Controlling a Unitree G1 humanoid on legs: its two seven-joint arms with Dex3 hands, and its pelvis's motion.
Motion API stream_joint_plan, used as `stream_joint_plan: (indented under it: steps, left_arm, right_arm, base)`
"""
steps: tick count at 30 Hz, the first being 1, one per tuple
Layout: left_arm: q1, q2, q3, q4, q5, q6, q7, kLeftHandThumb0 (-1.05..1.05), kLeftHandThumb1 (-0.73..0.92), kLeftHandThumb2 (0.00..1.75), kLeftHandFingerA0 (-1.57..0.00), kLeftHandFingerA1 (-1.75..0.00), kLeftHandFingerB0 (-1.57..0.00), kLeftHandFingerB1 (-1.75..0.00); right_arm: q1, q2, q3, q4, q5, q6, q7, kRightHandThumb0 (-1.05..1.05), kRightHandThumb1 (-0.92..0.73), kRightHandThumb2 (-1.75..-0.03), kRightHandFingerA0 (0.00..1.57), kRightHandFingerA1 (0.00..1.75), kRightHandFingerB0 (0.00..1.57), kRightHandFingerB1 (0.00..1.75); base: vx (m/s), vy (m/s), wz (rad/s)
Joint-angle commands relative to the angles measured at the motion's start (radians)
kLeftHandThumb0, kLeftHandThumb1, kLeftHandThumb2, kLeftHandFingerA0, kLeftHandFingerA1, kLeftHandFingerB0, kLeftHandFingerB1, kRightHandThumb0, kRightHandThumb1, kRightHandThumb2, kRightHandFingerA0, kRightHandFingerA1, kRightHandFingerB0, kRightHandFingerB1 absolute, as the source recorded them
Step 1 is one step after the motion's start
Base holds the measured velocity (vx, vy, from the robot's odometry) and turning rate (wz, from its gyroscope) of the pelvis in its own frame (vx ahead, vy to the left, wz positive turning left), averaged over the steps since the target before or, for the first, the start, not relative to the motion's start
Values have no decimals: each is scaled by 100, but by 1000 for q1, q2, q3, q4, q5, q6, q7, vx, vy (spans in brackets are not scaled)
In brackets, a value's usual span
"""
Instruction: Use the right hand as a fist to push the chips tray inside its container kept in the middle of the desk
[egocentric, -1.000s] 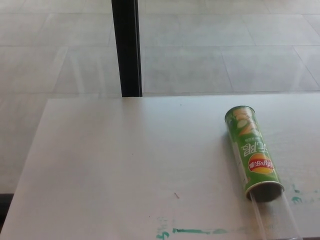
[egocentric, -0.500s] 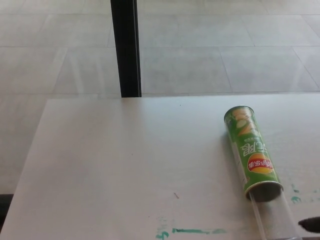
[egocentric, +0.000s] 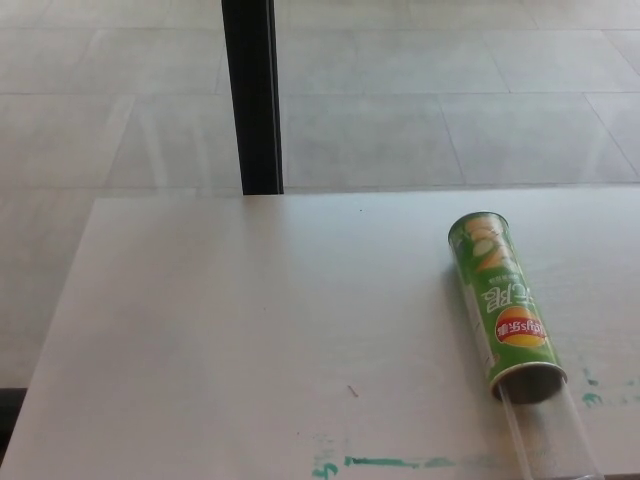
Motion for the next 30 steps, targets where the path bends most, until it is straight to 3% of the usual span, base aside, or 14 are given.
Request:
stream_joint_plan:
  steps: [1,7,11,12,13,14,18,24,25,26,29,30]
  left_arm:
    - [7,31,8,2,-20,-16,-8,-69,82,64,-52,-54,-42,-43]
    - [7,33,7,0,-17,-26,-12,-69,82,64,-52,-54,-41,-42]
    - [0,36,6,-1,-15,-18,-8,-69,83,64,-50,-54,-42,-43]
    - [-3,35,9,0,-18,-13,-2,-68,63,100,-48,-63,-39,-56]
    - [-4,35,11,0,-19,-11,1,-68,63,100,-48,-63,-39,-56]
    - [-4,36,8,1,-17,-11,-3,-69,83,64,-51,-55,-43,-43]
    - [-4,37,4,3,-12,-14,-4,-69,83,65,-53,-55,-42,-43]
    - [-5,37,9,0,-18,-16,-9,-70,82,65,-52,-56,-41,-43]
    - [-6,38,8,-2,-17,-18,-11,-69,64,101,-46,-63,-36,-55]
    - [-5,38,7,-3,-16,-19,-9,-69,83,64,-52,-54,-42,-43]
    - [-5,40,9,-3,-17,-18,-9,-70,82,64,-50,-55,-42,-43]
    - [-3,40,6,-3,-14,-22,-9,-70,82,64,-51,-54,-42,-43]
  right_arm:
    - [-25,-55,8,16,-187,-54,50,-59,-80,-63,84,79,67,51]
    - [-102,-67,15,35,-356,-32,12,-58,-79,-63,85,81,68,51]
    - [-149,-73,45,44,-509,1,-2,-60,-79,-64,84,72,67,50]
    - [-153,-74,51,38,-528,15,8,-60,-80,-65,84,71,65,48]
    - [-155,-74,54,36,-535,21,12,-60,-80,-65,84,71,65,48]
    - [-164,-73,65,49,-552,17,5,-57,-79,-64,86,70,67,51]
    - [-202,-74,108,64,-612,61,27,-59,-82,-64,82,70,64,49]
    - [-272,-57,182,156,-767,78,-59,-64,-81,-65,86,73,66,48]
    - [-284,-58,193,165,-787,81,-64,-62,-69,-108,83,80,59,64]
    - [-286,-58,199,164,-801,89,-62,-65,-83,-65,83,72,65,47]
    - [-292,-56,224,168,-863,121,-64,-66,-85,-66,83,70,64,45]
    - [-297,-55,236,177,-888,133,-67,-65,-84,-65,85,77,64,47]
  base:
    - [0,0,0]
    - [0,0,0]
    - [0,0,0]
    - [0,0,0]
    - [0,0,0]
    - [0,0,0]
    - [0,0,0]
    - [0,0,0]
    - [0,0,0]
    - [0,0,0]
    - [0,0,0]
    - [0,0,0]
